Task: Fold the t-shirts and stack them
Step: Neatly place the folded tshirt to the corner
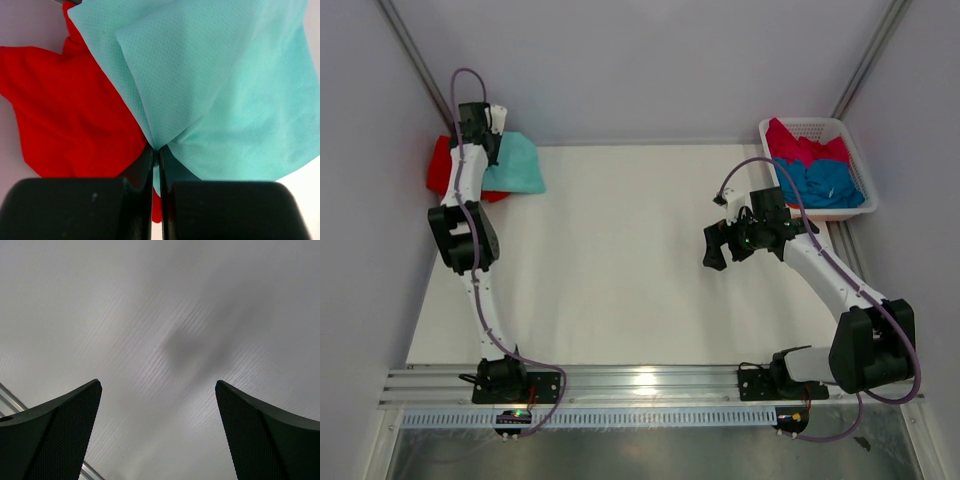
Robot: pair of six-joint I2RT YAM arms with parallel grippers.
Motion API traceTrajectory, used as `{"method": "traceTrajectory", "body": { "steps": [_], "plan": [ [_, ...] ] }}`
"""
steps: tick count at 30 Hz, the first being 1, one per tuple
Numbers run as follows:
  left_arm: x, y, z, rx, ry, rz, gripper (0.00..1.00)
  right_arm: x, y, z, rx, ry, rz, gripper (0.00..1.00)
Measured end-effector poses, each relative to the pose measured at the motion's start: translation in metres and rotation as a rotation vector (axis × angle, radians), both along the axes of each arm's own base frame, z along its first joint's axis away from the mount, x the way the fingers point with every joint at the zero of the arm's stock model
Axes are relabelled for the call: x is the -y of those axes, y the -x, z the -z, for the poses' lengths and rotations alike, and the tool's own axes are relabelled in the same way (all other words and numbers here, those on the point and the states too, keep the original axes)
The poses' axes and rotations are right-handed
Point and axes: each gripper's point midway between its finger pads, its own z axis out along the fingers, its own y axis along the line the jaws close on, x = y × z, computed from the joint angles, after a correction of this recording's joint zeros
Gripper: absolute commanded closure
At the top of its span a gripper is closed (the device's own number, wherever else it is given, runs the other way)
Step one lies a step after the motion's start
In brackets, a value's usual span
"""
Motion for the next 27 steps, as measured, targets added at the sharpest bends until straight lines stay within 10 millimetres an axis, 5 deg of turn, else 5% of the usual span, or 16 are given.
{"method": "traceTrajectory", "body": {
  "steps": [16,27],
  "plan": [
    [-0.054,0.004,-0.028,0.064,-0.015,-0.065,1.00,0.000,0.000,0.003,-0.013,0.001,-0.002,0.01],
    [-0.096,0.020,-0.028,0.072,0.012,-0.123,1.00,0.000,0.001,0.006,-0.022,0.002,-0.002,0.01]
  ]
}}
